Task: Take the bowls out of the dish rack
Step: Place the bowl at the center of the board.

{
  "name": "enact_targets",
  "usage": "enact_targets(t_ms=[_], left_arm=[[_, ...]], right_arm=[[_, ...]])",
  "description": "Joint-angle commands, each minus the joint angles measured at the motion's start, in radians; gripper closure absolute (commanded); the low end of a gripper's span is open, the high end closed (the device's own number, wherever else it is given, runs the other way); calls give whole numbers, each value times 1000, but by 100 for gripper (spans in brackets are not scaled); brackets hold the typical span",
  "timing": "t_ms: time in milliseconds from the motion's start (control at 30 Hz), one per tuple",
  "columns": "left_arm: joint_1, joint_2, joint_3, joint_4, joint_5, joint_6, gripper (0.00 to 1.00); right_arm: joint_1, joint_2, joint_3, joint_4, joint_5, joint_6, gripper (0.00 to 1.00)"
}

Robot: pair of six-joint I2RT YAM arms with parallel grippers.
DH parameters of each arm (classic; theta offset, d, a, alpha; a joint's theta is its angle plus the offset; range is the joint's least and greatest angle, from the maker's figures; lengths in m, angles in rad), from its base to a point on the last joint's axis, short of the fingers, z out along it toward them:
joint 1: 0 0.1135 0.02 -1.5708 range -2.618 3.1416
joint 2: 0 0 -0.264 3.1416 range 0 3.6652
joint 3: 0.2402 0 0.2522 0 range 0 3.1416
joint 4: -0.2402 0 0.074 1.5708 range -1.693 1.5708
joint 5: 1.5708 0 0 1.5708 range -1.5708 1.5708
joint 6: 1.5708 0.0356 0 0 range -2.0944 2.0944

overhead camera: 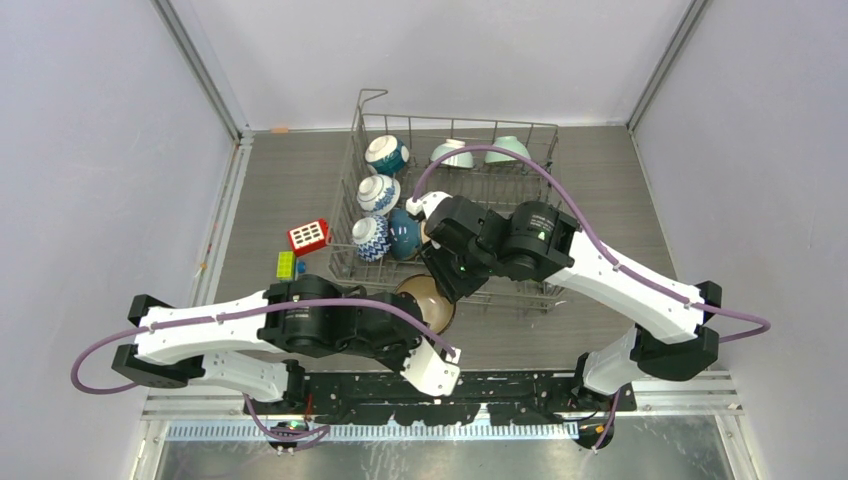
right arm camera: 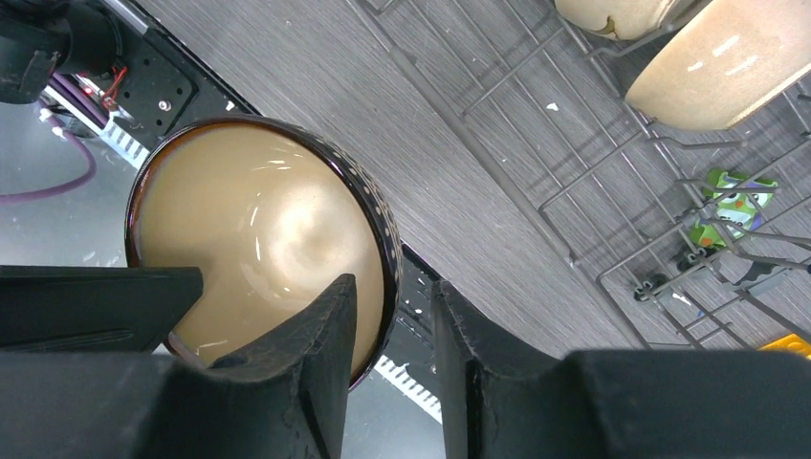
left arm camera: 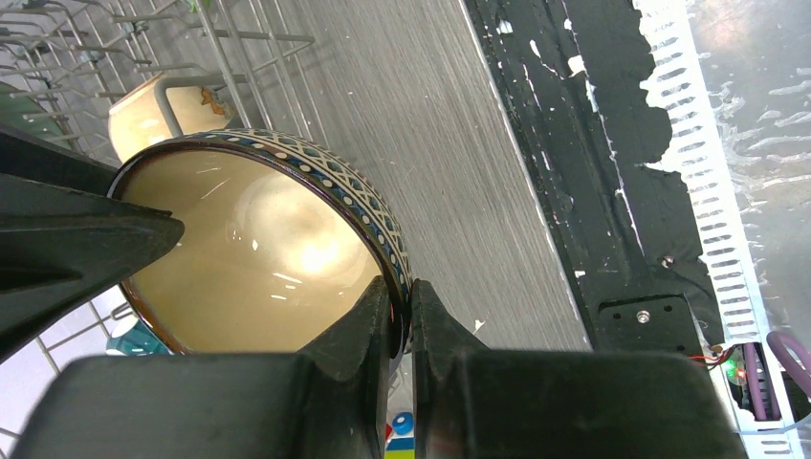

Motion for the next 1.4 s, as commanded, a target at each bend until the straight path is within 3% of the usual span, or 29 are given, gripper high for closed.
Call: enact_targets(t_ms=[0,300,367,433,500,567,667,767,800,833,1033,1233,1367], left_arm=[[-7,-35,44,46,-28,9,100],[-7,-33,46,47,-49,1,100],[-7,-33,47,50,-53,-3,100],[-7,-32,46,61,-74,-17,100],[-7,-28,54,68,-99,-34,98],[-7,-26,66,77,-118,-56,84],[-7,-33,79,99,-163,-89,48],[-7,-39,91,124,-220,-126,25],[-7,-44,93,130,-227,-133,6],[-7,-49,92,144,-231,-138,1],[-7,-107,48,324,-386,-251,0],[4,-211,-83,653,-484,-467,0],[149,-155,-39,699,-458,-792,0]], right_arm=[[5,-7,-12,45,-17,14,62],[11,3,-20,43,-23,22,76],[11,4,-19,40,-20,22,83],[12,1,-17,41,-16,26,96],[12,-5,-14,41,-8,37,99],[12,-16,-8,46,6,52,99],[13,-42,-5,61,45,72,99],[13,-78,-12,85,91,89,99],[13,-90,-16,93,111,95,99],[13,-107,-20,99,134,99,99],[13,-189,-55,116,385,130,99],[12,-295,-159,175,637,166,99],[11,-333,-213,216,732,193,99]])
